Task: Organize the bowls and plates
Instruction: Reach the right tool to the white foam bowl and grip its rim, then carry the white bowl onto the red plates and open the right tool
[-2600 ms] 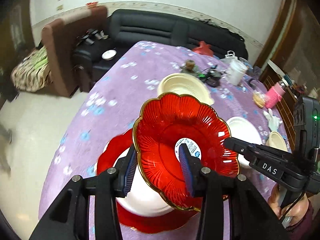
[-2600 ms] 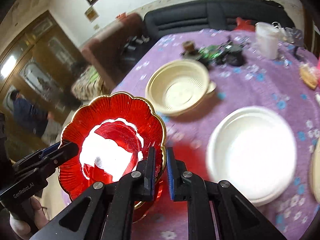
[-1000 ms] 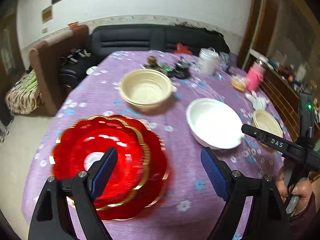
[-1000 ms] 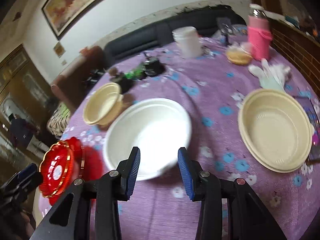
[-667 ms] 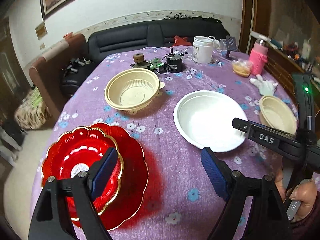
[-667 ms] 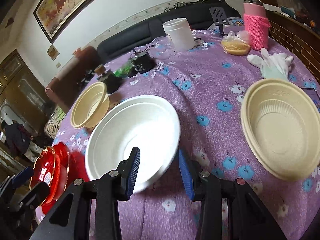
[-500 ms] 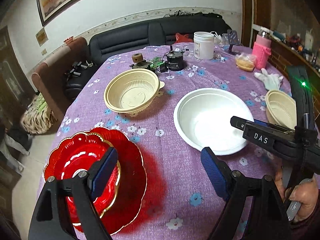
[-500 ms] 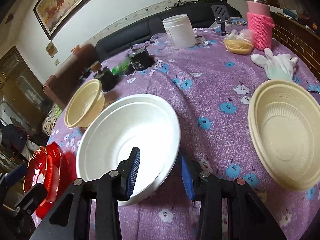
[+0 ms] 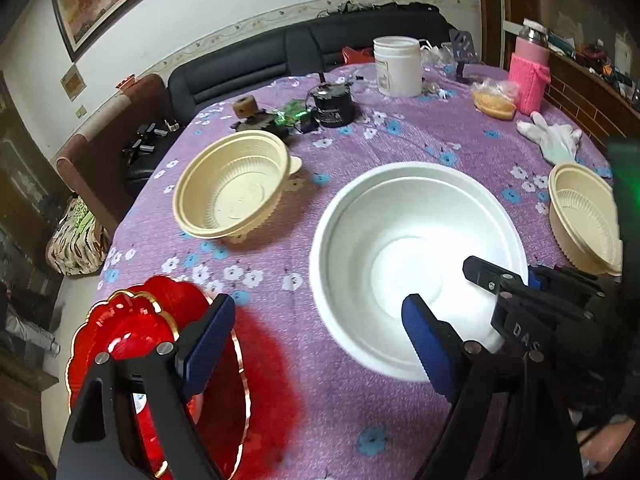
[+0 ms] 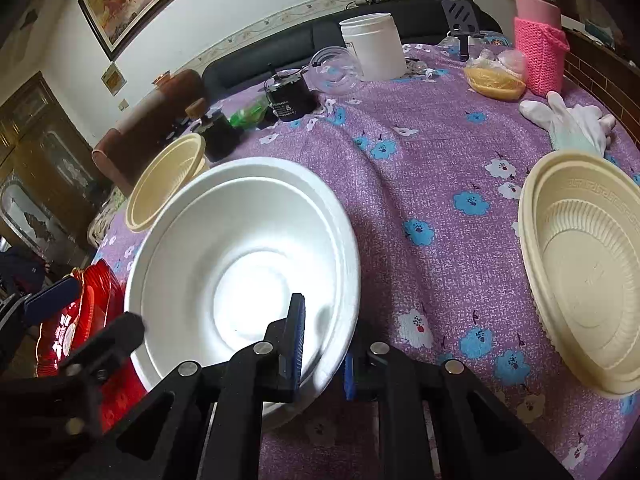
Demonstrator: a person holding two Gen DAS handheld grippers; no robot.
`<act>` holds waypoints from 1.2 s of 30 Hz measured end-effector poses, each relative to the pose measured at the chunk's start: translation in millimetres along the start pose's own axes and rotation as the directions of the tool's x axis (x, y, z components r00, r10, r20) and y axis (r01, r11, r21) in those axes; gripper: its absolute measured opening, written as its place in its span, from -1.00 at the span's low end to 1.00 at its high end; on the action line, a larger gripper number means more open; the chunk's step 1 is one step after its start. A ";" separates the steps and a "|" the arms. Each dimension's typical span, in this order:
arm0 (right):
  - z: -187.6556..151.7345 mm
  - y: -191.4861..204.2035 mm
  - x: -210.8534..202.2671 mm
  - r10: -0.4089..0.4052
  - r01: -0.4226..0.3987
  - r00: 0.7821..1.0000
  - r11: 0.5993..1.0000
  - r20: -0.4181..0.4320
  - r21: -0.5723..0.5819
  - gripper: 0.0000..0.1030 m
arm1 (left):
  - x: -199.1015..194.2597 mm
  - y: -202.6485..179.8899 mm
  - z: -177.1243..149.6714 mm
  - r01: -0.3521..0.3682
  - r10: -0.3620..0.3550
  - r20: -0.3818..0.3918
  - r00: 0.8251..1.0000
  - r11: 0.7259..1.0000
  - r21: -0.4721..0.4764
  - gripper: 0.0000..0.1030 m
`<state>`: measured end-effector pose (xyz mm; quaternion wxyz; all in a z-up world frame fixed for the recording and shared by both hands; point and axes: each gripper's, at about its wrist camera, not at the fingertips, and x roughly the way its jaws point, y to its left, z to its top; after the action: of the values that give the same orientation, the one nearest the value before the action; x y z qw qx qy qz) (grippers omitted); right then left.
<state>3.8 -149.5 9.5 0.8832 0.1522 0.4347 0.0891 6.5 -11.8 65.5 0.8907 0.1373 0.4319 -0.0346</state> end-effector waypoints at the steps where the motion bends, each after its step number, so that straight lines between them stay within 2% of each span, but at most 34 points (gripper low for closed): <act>1: -0.3 -1.3 0.4 0.000 0.000 1.000 1.000 -0.003 0.003 -0.68 | 3.8 -2.5 0.9 -0.001 0.001 -0.007 1.000 1.000 0.005 0.64; 8: 0.9 -14.0 7.1 0.004 -0.003 1.000 0.999 -0.029 0.052 -0.69 | 30.4 -7.3 4.2 0.009 -0.009 -0.055 0.998 1.000 0.005 0.64; 12: 1.3 -15.0 6.9 0.006 -0.005 1.000 0.999 -0.027 0.050 -0.69 | 42.8 -7.9 6.3 0.055 -0.055 -0.079 0.995 0.998 -0.014 0.63; 14: 0.9 -14.2 6.2 0.004 -0.003 1.000 0.999 -0.026 0.047 -0.69 | 44.3 -8.8 7.7 0.072 -0.074 -0.076 0.994 0.997 -0.019 0.39; 15: 0.6 -14.4 6.0 0.007 -0.006 1.000 0.999 -0.025 0.050 -0.69 | 44.9 -10.3 8.9 0.083 -0.084 -0.078 0.993 0.996 -0.018 0.11; 16: 0.7 -14.7 5.9 0.010 -0.009 1.000 0.999 -0.025 0.052 -0.69 | 45.5 -11.2 9.8 0.091 -0.092 -0.083 0.992 0.996 -0.017 -0.08; 19: 1.2 -13.8 3.8 0.022 -0.021 1.000 0.998 -0.020 0.055 -0.68 | 43.8 -15.8 11.2 0.119 -0.120 -0.092 0.989 0.993 -0.014 -0.29; 22: -0.5 -12.4 -3.4 0.022 -0.022 1.000 0.999 0.008 0.050 -0.68 | 33.4 -16.1 11.2 0.121 -0.121 -0.063 0.991 0.993 -0.010 -0.29; 29: -1.0 -8.4 -17.1 0.077 -0.079 0.996 0.996 0.052 0.044 -0.68 | 12.0 -6.3 6.1 0.154 -0.155 -0.036 0.987 0.987 -0.046 -0.29; 36: -5.6 8.7 -36.9 0.147 -0.149 0.983 0.989 0.107 0.012 -0.68 | -19.9 9.8 -5.4 0.153 -0.152 0.012 0.988 0.985 -0.077 -0.29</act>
<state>-23.2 -151.0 36.6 0.8944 0.1972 0.3755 0.1418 -8.2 -2.0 80.0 0.8915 0.0692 0.4392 -0.0864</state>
